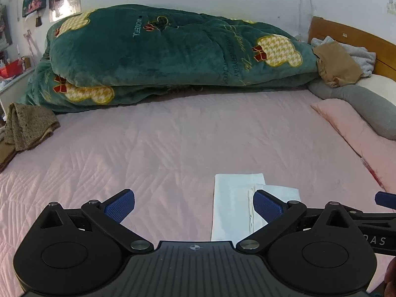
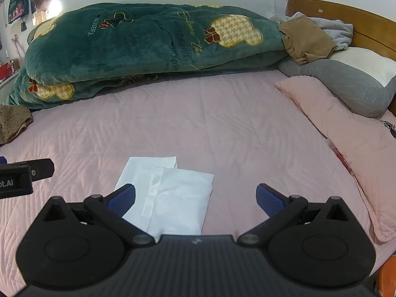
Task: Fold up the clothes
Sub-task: 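Move both open tools toward the folded white cloth on the bed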
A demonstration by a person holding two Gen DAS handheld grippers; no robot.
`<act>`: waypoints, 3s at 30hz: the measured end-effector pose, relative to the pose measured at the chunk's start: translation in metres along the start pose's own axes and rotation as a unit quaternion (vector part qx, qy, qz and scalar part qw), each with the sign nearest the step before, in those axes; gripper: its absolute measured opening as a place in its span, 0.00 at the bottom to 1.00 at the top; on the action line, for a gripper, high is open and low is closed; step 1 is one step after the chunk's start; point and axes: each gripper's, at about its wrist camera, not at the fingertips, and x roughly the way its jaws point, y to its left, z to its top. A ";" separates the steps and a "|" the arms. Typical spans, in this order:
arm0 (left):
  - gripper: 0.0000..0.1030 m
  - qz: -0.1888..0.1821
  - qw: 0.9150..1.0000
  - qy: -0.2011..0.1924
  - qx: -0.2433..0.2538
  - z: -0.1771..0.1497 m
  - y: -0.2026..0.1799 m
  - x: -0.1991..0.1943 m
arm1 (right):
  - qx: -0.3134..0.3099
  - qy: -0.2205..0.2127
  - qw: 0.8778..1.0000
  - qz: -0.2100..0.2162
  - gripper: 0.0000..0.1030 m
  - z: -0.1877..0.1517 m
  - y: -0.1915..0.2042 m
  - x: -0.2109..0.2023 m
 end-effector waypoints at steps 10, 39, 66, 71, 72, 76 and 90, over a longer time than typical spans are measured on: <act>0.99 0.009 1.000 -0.009 -0.002 -0.007 0.003 0.003 | -0.003 -0.007 1.000 -0.003 1.00 -0.001 0.001 0.000; 0.99 0.009 1.000 0.014 -0.005 -0.010 0.012 0.006 | 0.001 -0.004 1.000 -0.006 1.00 0.000 -0.001 0.000; 0.99 0.014 0.999 0.030 -0.018 -0.014 0.022 0.023 | 0.012 0.008 1.000 -0.021 1.00 0.000 -0.009 0.017; 0.99 0.015 0.999 0.031 -0.020 -0.015 0.023 0.023 | 0.010 0.010 1.000 -0.020 1.00 -0.001 -0.010 0.018; 0.99 0.015 0.999 0.031 -0.019 -0.015 0.023 0.023 | 0.010 0.010 1.000 -0.020 1.00 -0.001 -0.010 0.018; 0.99 0.015 0.999 0.031 -0.020 -0.015 0.024 0.024 | 0.012 0.010 1.000 -0.021 1.00 0.000 -0.011 0.019; 0.99 0.009 0.999 0.028 -0.021 -0.018 0.023 0.021 | 0.010 0.007 1.000 -0.028 1.00 -0.004 -0.013 0.014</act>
